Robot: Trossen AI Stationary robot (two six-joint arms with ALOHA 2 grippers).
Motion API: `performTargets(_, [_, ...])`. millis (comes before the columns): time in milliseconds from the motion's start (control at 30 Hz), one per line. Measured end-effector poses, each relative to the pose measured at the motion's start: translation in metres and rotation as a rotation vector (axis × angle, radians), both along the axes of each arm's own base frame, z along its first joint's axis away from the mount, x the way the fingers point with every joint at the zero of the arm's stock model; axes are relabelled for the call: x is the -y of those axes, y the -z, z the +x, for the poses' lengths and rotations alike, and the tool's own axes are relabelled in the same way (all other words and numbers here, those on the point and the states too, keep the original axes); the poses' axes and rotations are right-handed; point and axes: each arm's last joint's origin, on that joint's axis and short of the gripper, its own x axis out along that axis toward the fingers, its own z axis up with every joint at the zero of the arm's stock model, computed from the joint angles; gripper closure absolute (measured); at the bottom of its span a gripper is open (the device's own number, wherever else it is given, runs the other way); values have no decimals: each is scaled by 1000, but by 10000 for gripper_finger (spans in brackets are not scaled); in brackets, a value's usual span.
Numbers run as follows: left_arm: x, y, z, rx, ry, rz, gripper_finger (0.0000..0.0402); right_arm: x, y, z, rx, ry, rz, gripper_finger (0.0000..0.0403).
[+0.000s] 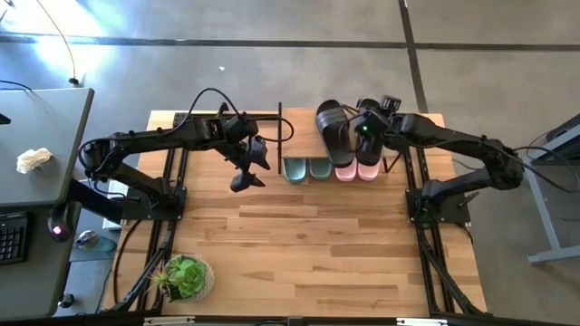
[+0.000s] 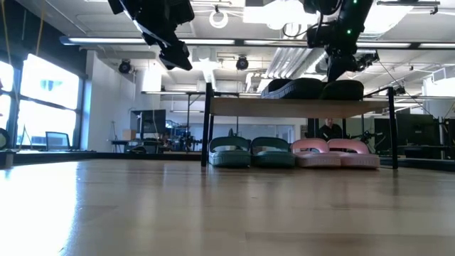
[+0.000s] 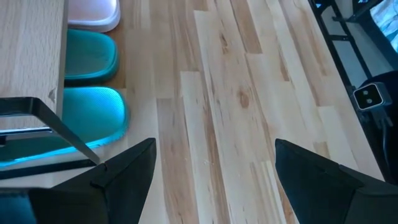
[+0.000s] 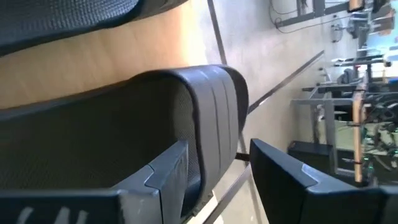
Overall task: Pick and place slides into the shelf
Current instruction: Adjust the right black slide
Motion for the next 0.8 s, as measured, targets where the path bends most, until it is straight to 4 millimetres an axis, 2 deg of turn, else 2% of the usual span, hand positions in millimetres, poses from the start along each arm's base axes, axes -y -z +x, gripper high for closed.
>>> performTargets(300, [0,0,0,-1,-3,-3,94,22,17,8,-49,31,52,241])
performTargets(433, [0,0,0,-1,-3,-3,94,31,26,15,-93,66,19,252])
performTargets(567, [0,0,0,-3,-8,-8,94,33,32,20,-117,58,23,293])
performTargets(800, [0,0,0,-4,-9,-9,94,30,31,22,-102,48,25,392])
